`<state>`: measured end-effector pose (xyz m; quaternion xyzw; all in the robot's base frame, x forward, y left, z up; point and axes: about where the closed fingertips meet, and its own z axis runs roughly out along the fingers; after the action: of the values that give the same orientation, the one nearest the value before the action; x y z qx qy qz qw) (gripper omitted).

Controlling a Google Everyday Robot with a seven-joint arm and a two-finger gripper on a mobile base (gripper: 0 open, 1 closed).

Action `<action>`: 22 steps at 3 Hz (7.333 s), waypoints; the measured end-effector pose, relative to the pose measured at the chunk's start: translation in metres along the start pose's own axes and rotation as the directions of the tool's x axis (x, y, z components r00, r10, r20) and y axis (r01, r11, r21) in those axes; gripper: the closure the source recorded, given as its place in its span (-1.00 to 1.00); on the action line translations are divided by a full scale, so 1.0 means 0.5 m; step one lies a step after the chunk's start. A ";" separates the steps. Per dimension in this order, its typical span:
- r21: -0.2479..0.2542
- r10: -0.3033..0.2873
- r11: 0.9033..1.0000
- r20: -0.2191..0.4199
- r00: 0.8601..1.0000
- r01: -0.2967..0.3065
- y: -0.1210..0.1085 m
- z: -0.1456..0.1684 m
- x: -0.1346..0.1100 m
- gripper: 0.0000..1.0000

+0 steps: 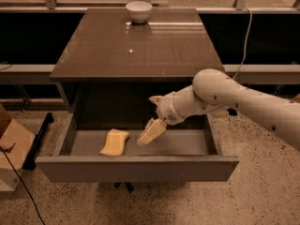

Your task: Pick sponge from top drawer and place on counter

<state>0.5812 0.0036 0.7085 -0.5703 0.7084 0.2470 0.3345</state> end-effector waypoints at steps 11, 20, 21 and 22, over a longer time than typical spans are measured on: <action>-0.124 0.073 0.991 0.160 0.984 -0.053 0.070 0.159 -0.034 1.00; 0.328 0.202 0.877 0.411 0.889 -0.351 -0.521 -0.153 -0.264 -0.15; 0.333 0.199 0.875 0.415 0.888 -0.351 -0.533 -0.153 -0.271 -0.63; 0.328 0.200 0.877 0.413 0.888 -0.351 -0.531 -0.146 -0.272 -1.00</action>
Offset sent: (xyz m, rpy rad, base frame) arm 0.0150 0.0730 -0.0601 0.0800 0.0033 0.0779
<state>0.8426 -0.0227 0.8673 -0.3261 0.7432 0.2475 0.5292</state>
